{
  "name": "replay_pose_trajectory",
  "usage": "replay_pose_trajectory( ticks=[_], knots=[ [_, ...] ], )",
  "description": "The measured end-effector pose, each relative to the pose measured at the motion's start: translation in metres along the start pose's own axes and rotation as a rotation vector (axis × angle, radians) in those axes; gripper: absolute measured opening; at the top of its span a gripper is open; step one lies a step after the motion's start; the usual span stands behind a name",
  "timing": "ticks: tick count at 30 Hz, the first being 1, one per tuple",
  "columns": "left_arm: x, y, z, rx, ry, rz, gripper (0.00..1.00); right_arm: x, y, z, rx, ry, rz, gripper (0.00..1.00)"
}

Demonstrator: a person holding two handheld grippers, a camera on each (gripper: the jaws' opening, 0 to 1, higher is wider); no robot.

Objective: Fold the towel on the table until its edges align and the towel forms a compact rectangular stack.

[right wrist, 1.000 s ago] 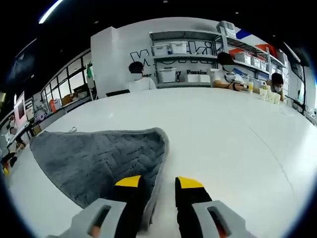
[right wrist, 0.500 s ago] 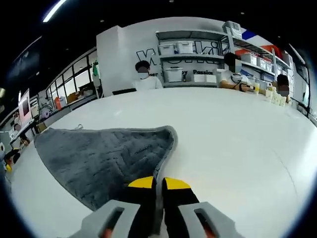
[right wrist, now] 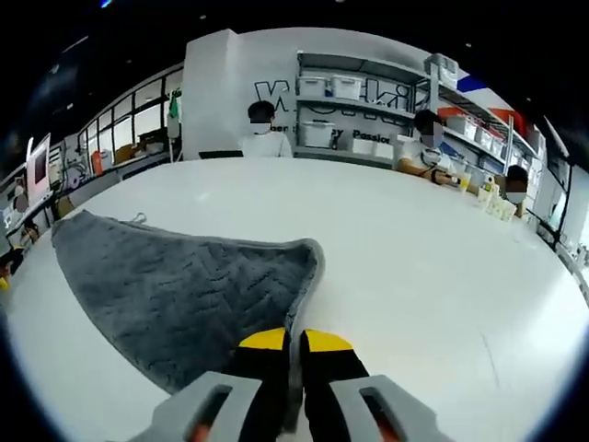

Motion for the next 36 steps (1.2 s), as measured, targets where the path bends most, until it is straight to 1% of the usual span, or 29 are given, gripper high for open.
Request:
replay_pose_trajectory(
  ticks=[2, 4, 5, 8, 9, 12, 14, 17, 20, 21, 22, 23, 25, 28, 29, 33, 36],
  knots=[
    [-0.001, 0.000, 0.001, 0.000, -0.003, 0.000, 0.99, -0.009, -0.001, -0.005, 0.001, -0.022, -0.006, 0.04],
    [-0.002, 0.000, 0.001, 0.002, -0.007, 0.002, 0.99, -0.018, -0.001, -0.011, -0.004, -0.041, 0.008, 0.04],
    [-0.002, 0.000, 0.001, 0.002, -0.007, 0.002, 0.99, -0.020, -0.001, -0.012, -0.007, -0.046, 0.017, 0.04],
    [-0.002, 0.001, 0.001, 0.001, -0.008, 0.004, 0.99, -0.018, 0.002, -0.016, -0.030, -0.041, 0.083, 0.04],
    [-0.002, 0.001, 0.001, 0.001, -0.008, 0.004, 0.99, -0.017, 0.003, -0.017, -0.033, -0.039, 0.089, 0.04],
    [-0.002, 0.002, 0.001, -0.002, -0.008, 0.004, 0.99, -0.012, 0.013, -0.020, -0.052, -0.032, 0.126, 0.04],
    [-0.002, 0.003, 0.001, -0.002, -0.010, 0.007, 0.99, -0.002, 0.026, -0.021, -0.089, -0.004, 0.188, 0.04],
    [-0.002, 0.003, 0.000, -0.003, -0.011, 0.008, 0.99, 0.006, 0.042, -0.023, -0.119, 0.024, 0.219, 0.04],
    [-0.002, 0.004, 0.000, -0.006, -0.013, 0.008, 0.99, 0.020, 0.059, -0.025, -0.148, 0.053, 0.253, 0.04],
    [-0.003, 0.004, 0.000, -0.006, -0.013, 0.008, 0.99, 0.022, 0.061, -0.025, -0.151, 0.058, 0.255, 0.04],
    [-0.003, 0.003, 0.001, -0.006, -0.015, 0.008, 0.99, 0.041, 0.070, -0.025, -0.164, 0.075, 0.265, 0.04],
    [-0.003, 0.003, 0.001, -0.005, -0.018, 0.007, 0.99, 0.053, 0.079, -0.025, -0.172, 0.097, 0.270, 0.04],
    [-0.003, 0.002, 0.003, -0.004, -0.025, 0.006, 0.99, 0.065, 0.092, -0.023, -0.180, 0.116, 0.265, 0.04],
    [-0.004, 0.001, 0.005, 0.001, -0.036, 0.006, 0.99, 0.091, 0.109, -0.018, -0.187, 0.151, 0.239, 0.04],
    [-0.004, 0.002, 0.006, 0.000, -0.042, 0.007, 0.99, 0.087, 0.114, -0.017, -0.184, 0.159, 0.232, 0.04],
    [-0.003, 0.003, 0.010, -0.001, -0.054, 0.005, 0.99, 0.111, 0.124, -0.011, -0.174, 0.185, 0.186, 0.04],
    [0.000, 0.004, 0.012, 0.007, -0.059, 0.007, 0.99, 0.139, 0.132, -0.006, -0.168, 0.205, 0.162, 0.04]
  ],
)
Point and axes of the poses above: the point that each gripper's makers call its tool centre point, and the gripper's own axes: z roughly forward along the fingers, x roughly to its left, y roughly out of its top, the point moved 1 cm from there along -z, roughly backward along the fingers, and after that the axes turned 14 degrees about -x, right-handed, at the moved point
